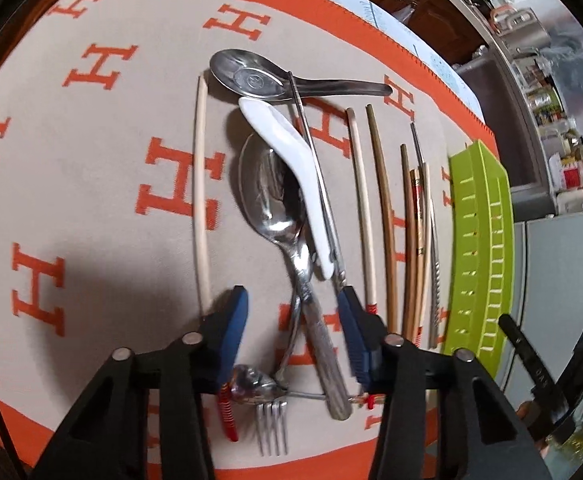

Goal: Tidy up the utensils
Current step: 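Grasp a steel spoon by its handle with the left tool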

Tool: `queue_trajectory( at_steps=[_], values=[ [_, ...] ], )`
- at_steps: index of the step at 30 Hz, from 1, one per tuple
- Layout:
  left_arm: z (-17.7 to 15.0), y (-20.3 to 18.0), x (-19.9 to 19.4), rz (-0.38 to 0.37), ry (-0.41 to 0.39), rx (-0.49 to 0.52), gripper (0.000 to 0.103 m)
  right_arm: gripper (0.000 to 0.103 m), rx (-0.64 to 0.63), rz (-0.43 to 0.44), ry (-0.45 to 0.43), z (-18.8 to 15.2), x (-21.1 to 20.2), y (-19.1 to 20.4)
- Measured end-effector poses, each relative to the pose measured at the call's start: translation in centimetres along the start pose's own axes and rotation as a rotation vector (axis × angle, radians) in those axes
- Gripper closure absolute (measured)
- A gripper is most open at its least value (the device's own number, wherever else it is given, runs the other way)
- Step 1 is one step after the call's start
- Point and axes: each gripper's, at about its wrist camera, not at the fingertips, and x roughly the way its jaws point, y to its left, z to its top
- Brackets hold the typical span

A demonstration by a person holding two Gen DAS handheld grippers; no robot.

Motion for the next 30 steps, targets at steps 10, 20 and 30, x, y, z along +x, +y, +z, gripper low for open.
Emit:
queue_trajectory(
  at_steps=[10, 20, 30],
  values=[
    [1.0, -0.8, 1.7, -0.015, 0.007, -0.043, 0.081, 0.095, -0.017, 0.023, -0.021, -0.1, -1.6, 0.7],
    [1.0, -0.6, 1.7, 0.016, -0.053, -0.075, 0.099, 0.095, 0.007, 0.022, 0.003, -0.6, -0.8, 0.1],
    [1.3, -2.0, 1.1, 0.155, -0.065, -0.002, 0.1, 0.095, 0.014, 0.022, 0.012, -0.9, -0.3, -0.2]
  ],
)
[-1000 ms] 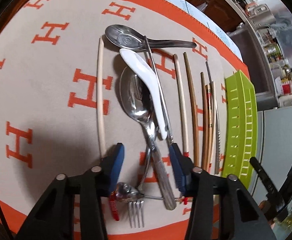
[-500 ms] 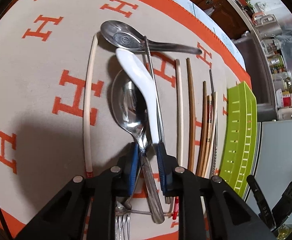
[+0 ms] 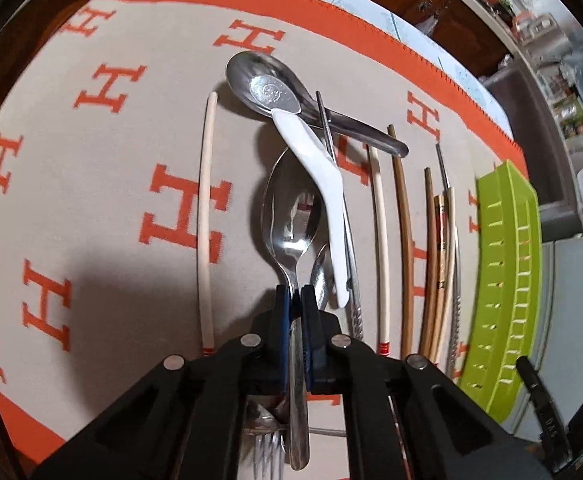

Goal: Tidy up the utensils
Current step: 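Grasp a steel spoon by its handle with the left tool, then carry the steel spoon into the green tray and open the left tool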

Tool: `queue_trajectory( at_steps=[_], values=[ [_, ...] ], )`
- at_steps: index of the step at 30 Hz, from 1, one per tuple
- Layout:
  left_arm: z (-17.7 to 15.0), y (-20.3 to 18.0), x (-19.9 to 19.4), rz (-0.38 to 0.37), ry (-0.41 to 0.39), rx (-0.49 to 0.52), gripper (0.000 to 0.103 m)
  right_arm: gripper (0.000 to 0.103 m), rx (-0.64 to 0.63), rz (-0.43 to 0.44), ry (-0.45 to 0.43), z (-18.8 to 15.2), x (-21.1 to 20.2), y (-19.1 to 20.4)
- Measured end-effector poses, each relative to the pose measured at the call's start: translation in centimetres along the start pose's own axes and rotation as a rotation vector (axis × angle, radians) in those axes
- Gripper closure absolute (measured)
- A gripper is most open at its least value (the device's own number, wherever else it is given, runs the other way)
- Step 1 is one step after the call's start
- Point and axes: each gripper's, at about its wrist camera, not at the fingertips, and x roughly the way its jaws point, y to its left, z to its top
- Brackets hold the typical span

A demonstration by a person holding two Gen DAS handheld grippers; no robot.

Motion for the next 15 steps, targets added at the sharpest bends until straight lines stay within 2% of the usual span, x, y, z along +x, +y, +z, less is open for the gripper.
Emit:
queue_trajectory(
  at_steps=[3, 6, 15],
  values=[
    [0.0, -0.8, -0.2, 0.073, -0.016, 0.052, 0.1, 0.095, 0.002, 0.002, 0.002, 0.1, 0.2, -0.1],
    [0.2, -1.5, -0.1, 0.095, -0.02, 0.078, 0.1, 0.095, 0.005, 0.003, 0.002, 0.0, 0.3, -0.2],
    [-0.5, -2.1, -2.0, -0.01, -0.025, 0.097, 0.103, 0.095, 0.032, 0.001, -0.009, -0.3, 0.0, -1.4]
  ],
)
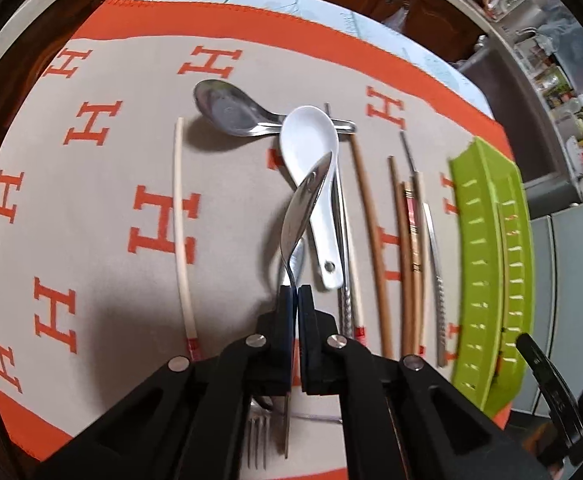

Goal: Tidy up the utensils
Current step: 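Carry the steel spoon into the green tray and open the left tool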

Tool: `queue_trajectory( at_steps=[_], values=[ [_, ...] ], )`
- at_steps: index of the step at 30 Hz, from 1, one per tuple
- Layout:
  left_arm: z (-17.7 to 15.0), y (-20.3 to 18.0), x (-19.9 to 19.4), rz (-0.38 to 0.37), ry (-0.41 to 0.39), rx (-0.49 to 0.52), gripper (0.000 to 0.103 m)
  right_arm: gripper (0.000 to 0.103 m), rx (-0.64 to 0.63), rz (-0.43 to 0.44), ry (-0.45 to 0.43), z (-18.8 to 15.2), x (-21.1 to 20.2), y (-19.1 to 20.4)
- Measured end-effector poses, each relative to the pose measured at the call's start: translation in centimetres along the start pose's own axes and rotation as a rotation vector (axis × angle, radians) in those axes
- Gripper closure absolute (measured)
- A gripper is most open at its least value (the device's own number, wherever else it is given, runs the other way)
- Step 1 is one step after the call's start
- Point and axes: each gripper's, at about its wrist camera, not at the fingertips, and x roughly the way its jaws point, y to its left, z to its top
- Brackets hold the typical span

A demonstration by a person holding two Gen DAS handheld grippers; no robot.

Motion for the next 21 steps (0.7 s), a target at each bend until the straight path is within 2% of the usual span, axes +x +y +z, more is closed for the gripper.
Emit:
queue_trajectory(
  at_steps=[9, 21],
  values=[
    [-1.3, -1.0, -1.1, -0.081, 0.017, 0.003, 0.103, 0.095, 0.002, 0.009, -0.015, -0.4, -0.7, 0.2],
    [-3.3, -6.6, -7.6, -0.209, -0.105, 0.181, 0.103, 0.095, 0.011, 0.022, -0.033, -0.8, -1.8, -0.3]
  ],
)
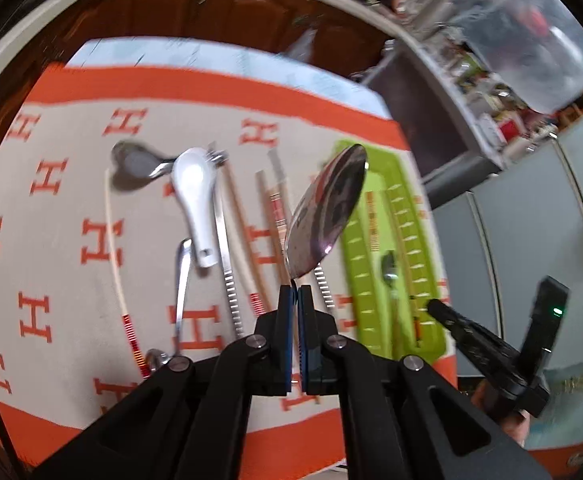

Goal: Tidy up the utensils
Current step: 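Carry the steel spoon into the green tray and open the left tool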

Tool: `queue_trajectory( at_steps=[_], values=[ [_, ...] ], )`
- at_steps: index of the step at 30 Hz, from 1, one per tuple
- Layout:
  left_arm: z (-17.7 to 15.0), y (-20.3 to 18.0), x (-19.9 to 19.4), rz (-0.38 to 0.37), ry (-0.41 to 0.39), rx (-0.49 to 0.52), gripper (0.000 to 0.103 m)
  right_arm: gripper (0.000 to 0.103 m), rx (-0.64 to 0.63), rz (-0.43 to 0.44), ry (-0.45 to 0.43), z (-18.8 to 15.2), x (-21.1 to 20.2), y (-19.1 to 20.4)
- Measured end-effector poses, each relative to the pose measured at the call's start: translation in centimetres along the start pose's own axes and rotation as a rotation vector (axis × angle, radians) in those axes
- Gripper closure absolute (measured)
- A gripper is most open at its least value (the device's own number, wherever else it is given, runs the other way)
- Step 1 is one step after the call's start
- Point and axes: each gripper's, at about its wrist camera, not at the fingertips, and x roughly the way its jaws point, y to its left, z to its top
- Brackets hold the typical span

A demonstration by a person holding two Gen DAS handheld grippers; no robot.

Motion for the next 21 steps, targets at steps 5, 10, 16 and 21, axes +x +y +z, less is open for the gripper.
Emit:
queue_trajectory(
  at_steps=[5, 10, 16, 21],
  values=[
    [0.0, -3.3, -2.1, -0.066, -0.021, 0.072, 0.103, 0.095, 0.01, 0.003, -0.017, -0.3, -1.0, -0.7],
    [0.4, -6.9, -2.6, -0.155, 0.013, 0.121, 0.103, 0.095, 0.03, 0.012, -0.045, -0.7, -2.7, -1.7],
    [1.6, -10.3, 1.0, -0.206, 0.12, 0.15, 0.103, 0.095, 0.048, 0.011, -0.074, -1.1, -4.5, -3.0],
    [2.0, -11.2, 6.7, -0.151, 0.199, 0.149, 0.103, 0.095, 0.068, 0.001, -0.109, -1.6, -6.3, -4.4]
  ],
)
